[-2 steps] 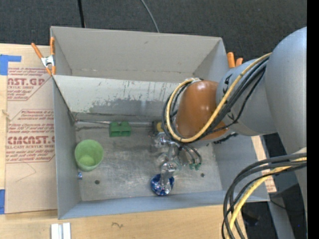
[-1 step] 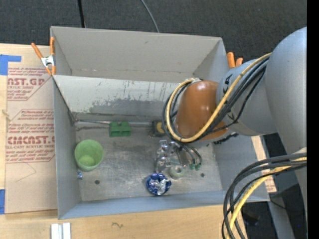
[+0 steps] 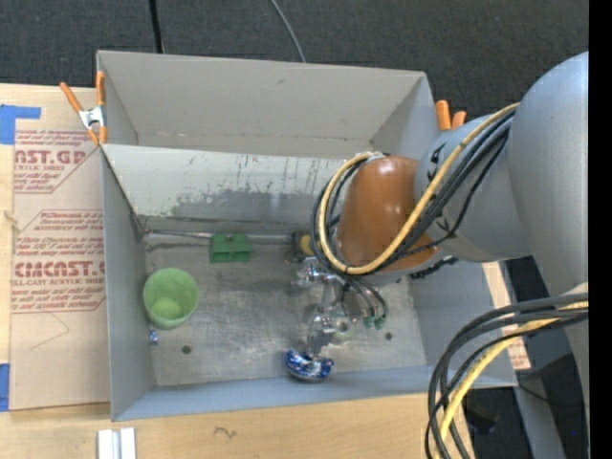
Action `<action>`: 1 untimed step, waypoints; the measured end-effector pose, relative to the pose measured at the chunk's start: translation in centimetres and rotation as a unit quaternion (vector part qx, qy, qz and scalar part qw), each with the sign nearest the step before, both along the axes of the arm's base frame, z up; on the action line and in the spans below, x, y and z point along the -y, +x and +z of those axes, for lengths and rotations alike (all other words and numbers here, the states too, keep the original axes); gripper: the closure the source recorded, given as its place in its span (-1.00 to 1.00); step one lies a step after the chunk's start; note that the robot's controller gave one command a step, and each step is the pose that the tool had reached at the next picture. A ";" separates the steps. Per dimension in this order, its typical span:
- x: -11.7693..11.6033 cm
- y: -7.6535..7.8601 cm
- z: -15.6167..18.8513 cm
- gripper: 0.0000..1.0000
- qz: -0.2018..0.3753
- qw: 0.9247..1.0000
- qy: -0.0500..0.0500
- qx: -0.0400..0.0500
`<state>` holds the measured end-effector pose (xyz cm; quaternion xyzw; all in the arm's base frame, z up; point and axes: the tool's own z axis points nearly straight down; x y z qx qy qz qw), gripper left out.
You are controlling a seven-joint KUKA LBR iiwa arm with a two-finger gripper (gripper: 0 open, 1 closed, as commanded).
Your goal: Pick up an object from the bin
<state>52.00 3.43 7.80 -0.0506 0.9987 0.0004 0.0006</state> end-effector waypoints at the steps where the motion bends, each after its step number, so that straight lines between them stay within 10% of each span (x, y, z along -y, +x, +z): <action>1: 0.0 -0.1 0.1 1.00 0.000 1.000 0.000 -0.002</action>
Offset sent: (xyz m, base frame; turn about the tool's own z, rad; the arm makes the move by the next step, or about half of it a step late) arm 0.0000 0.0000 0.0000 0.0000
